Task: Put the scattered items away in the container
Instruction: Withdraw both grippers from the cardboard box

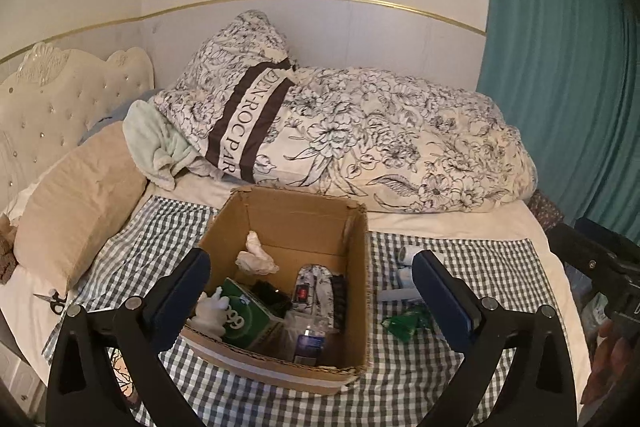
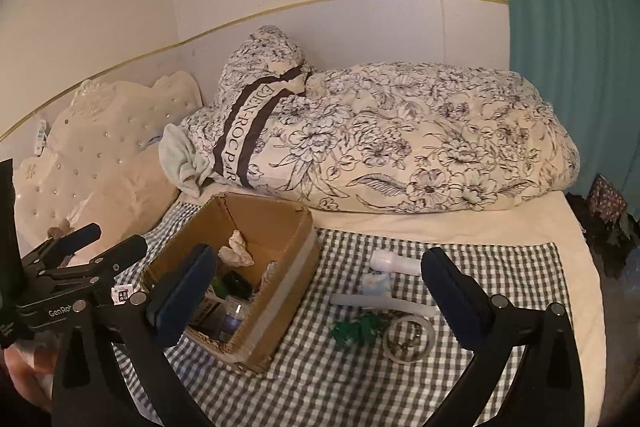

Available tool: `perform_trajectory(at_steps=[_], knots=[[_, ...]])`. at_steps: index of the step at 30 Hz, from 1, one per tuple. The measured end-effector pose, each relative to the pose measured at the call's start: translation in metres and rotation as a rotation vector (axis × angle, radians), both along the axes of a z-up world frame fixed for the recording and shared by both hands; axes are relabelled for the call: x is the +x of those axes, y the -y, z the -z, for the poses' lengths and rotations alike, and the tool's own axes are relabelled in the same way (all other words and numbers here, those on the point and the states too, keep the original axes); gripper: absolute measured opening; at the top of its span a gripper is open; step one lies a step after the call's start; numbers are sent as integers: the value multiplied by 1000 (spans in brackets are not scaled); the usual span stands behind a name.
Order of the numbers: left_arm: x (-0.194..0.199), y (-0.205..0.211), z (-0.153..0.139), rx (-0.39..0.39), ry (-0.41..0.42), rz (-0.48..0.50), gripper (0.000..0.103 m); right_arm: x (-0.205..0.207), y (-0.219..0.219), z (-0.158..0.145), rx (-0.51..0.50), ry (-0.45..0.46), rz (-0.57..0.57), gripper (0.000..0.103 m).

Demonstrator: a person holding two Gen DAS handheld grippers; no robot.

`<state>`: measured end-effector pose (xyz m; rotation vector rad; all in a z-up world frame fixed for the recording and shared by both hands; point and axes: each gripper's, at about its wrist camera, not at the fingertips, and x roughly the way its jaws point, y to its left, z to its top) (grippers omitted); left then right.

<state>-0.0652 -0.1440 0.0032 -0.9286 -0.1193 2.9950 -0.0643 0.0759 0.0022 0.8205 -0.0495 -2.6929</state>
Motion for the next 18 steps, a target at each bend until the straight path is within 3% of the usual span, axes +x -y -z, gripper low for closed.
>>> perform_trajectory(at_steps=[18], knots=[[33,-64,-9,-4,-34,68,103,38,-75,-5,3,-23,64,103]])
